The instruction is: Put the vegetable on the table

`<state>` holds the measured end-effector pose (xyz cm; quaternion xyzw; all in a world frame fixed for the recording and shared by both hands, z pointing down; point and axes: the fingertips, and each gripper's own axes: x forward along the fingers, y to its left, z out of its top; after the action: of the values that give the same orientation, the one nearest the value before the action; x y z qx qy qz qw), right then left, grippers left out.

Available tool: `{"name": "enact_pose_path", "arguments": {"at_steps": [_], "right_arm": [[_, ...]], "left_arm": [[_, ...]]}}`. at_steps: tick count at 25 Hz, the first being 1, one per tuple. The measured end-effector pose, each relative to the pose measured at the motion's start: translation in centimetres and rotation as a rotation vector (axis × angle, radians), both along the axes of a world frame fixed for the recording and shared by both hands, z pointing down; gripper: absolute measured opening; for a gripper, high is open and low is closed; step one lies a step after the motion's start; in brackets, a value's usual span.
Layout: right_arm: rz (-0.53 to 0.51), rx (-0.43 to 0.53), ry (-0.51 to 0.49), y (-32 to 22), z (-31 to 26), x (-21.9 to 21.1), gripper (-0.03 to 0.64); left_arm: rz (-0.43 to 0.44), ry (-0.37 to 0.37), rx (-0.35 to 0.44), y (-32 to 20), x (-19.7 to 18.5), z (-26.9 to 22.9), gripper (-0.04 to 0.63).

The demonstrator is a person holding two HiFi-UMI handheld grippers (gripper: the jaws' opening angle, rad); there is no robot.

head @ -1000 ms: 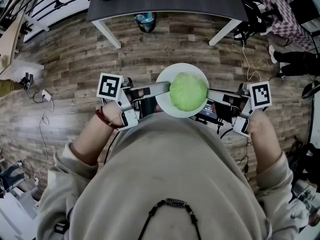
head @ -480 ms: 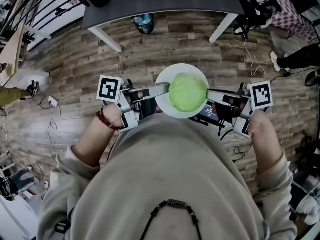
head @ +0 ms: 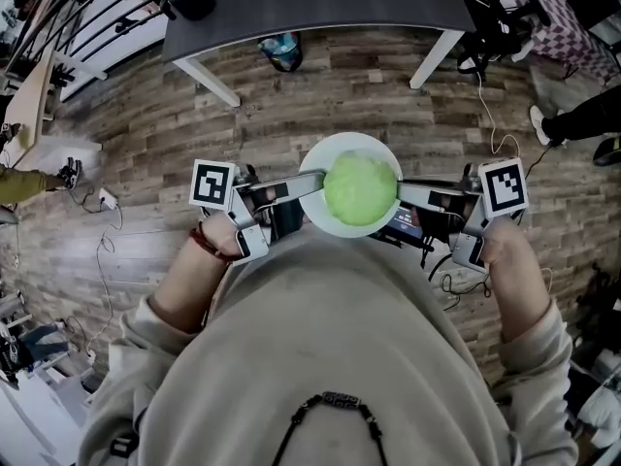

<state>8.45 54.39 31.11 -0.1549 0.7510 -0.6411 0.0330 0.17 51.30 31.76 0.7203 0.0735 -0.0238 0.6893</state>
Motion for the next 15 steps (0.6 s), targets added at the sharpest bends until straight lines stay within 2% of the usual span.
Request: {"name": "enact_pose_path", "arguments": {"at_steps": [4, 15], "right_arm": [[-0.012, -0.031, 0.001, -0.2, 0.8, -0.5, 0.025], [0.003, -0.028, 0.008, -2.1, 1.0, -0.9, 0.025]], "left_arm": [[-0.009, -0.024, -0.002, -0.1, -0.8, 0.7, 0.049], [0.019, -0.001, 0.006, -2.2, -0.9, 0.8, 0.048]]}}
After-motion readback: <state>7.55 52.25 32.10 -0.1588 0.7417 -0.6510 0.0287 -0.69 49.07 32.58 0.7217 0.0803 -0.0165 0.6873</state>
